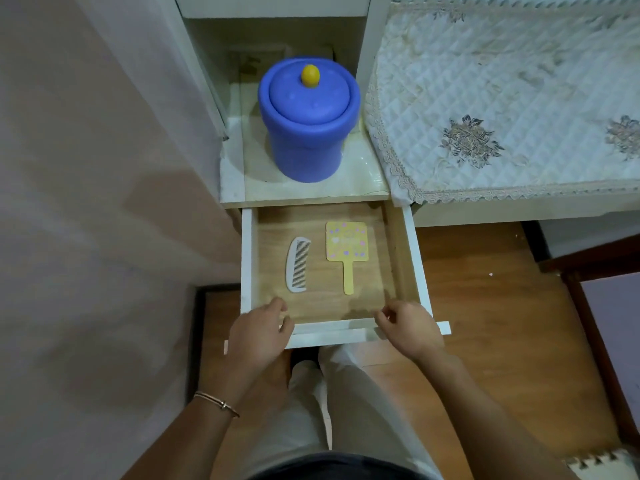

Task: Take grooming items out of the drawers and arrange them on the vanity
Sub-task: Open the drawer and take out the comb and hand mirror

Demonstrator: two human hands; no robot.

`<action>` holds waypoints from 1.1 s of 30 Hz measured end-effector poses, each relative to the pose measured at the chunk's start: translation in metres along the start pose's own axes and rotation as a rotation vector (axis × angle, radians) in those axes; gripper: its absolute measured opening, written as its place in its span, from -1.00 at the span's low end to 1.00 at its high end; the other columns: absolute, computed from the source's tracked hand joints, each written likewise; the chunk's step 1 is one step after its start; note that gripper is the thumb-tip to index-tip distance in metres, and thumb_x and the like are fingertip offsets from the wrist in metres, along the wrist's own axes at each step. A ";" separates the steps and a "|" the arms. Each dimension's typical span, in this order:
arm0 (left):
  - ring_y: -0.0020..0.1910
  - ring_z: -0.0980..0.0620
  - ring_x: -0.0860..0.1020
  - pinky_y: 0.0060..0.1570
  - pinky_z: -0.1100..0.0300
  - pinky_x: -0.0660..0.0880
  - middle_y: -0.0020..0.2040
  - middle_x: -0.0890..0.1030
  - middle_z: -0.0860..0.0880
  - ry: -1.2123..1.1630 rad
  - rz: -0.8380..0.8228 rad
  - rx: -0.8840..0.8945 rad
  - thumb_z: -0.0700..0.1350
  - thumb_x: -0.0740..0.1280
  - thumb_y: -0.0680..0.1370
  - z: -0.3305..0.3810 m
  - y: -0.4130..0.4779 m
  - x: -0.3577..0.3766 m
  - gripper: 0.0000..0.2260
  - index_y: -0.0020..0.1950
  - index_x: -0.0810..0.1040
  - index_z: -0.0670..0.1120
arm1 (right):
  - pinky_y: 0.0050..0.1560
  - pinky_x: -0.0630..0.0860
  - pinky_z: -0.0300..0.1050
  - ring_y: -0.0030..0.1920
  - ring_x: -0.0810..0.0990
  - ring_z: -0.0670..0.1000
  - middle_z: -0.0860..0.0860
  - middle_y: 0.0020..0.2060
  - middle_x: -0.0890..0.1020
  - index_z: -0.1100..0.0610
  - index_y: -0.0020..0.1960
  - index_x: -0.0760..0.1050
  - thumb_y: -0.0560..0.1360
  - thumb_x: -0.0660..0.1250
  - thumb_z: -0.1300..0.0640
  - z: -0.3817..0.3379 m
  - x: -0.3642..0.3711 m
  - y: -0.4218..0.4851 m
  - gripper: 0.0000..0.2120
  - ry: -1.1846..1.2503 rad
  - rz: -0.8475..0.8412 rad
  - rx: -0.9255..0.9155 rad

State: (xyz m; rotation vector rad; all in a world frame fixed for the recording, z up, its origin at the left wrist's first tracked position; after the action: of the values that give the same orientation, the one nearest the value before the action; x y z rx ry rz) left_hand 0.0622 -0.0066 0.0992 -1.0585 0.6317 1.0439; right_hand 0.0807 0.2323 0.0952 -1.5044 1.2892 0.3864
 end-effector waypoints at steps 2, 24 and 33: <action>-0.09 -0.08 0.58 -0.15 0.12 0.45 -0.08 0.64 -0.07 -0.033 -0.008 -0.024 -0.07 0.14 0.56 0.006 0.018 0.000 -0.75 0.22 0.42 -0.06 | -0.24 0.44 -0.14 -0.15 0.56 0.12 0.09 -0.23 0.61 0.11 -0.19 0.55 0.49 0.21 0.07 -0.008 0.002 0.017 -0.80 -0.002 -0.050 0.030; 0.09 -0.15 0.52 -0.08 0.18 0.41 0.09 0.56 -0.19 -0.358 0.040 -0.345 -0.18 0.39 0.45 -0.019 0.120 0.037 -0.77 0.06 0.51 -0.22 | -0.04 0.54 0.01 -0.03 0.55 0.16 0.13 -0.06 0.55 0.26 0.06 0.37 0.38 0.42 0.21 -0.021 0.045 0.101 -0.66 0.567 0.040 0.397; -0.07 0.02 0.57 -0.33 0.40 0.38 -0.08 0.57 0.05 -0.640 0.066 -0.227 -0.15 0.33 0.51 0.012 0.071 -0.014 -0.89 0.02 0.50 -0.03 | -0.37 0.51 -0.24 -0.33 0.53 -0.02 0.08 -0.29 0.56 0.24 -0.12 0.50 0.46 0.32 0.35 -0.031 0.027 0.054 -0.95 1.195 -0.308 0.496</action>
State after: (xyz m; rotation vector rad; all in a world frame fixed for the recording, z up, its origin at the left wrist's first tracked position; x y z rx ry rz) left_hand -0.0084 0.0078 0.0879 -0.8274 0.0282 1.4474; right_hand 0.0326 0.2007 0.0594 -1.4446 1.7837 -1.1297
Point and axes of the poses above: each hand's wrist, its own y-axis towards the middle knuckle, its own x-axis out of the palm, z = x × y, the point moved 9 cm from there along y, towards the middle knuckle
